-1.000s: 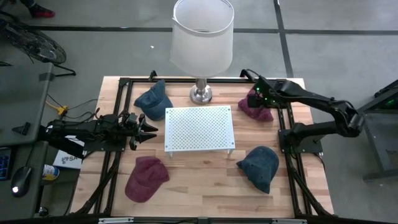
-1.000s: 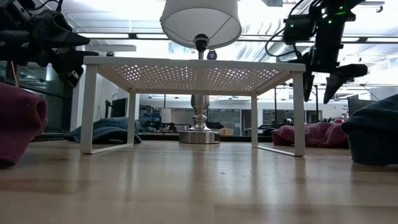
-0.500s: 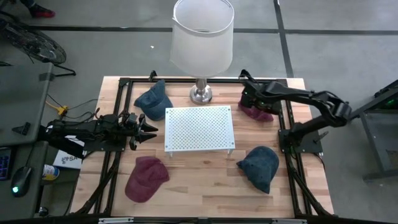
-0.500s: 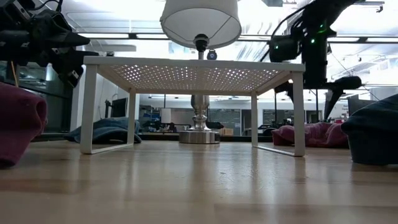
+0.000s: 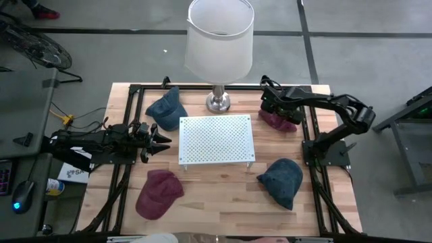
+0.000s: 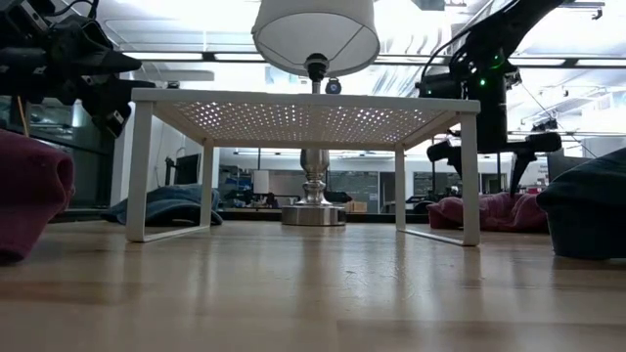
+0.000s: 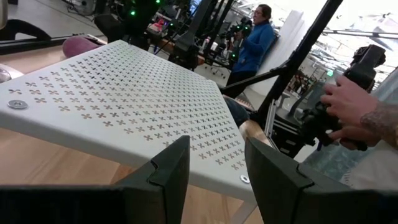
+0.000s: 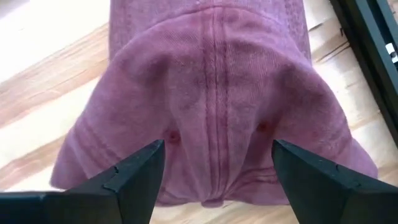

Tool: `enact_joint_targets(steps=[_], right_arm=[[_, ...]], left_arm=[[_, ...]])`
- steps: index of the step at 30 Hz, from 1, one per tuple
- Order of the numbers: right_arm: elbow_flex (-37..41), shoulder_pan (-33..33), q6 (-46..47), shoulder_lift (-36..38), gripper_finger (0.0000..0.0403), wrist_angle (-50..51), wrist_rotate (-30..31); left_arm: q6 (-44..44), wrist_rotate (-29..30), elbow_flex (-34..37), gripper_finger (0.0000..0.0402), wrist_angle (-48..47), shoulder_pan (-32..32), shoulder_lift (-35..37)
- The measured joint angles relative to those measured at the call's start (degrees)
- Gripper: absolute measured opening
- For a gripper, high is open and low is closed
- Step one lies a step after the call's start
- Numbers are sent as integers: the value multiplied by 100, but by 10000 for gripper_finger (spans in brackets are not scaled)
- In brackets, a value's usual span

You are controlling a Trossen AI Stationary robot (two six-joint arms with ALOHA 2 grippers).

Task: Pick & Place hat
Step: Put the top red cap on the shelf

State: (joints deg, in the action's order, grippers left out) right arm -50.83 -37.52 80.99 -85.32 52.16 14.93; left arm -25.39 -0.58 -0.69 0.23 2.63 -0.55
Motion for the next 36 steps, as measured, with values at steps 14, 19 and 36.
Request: enact_joint_targets(steps=[14,19,36], right_arm=[[0,-375,-232,-725,285,-432,-200],[-1,-458,-339,-975,266,-561,-307],[-33,-503,-771,-1452,168,-827,-630]], left_arm=[[0,0,0,154,0,1,1],[0,-1,0,154,0,0,1],[0,-2,0,154,0,2,1]])
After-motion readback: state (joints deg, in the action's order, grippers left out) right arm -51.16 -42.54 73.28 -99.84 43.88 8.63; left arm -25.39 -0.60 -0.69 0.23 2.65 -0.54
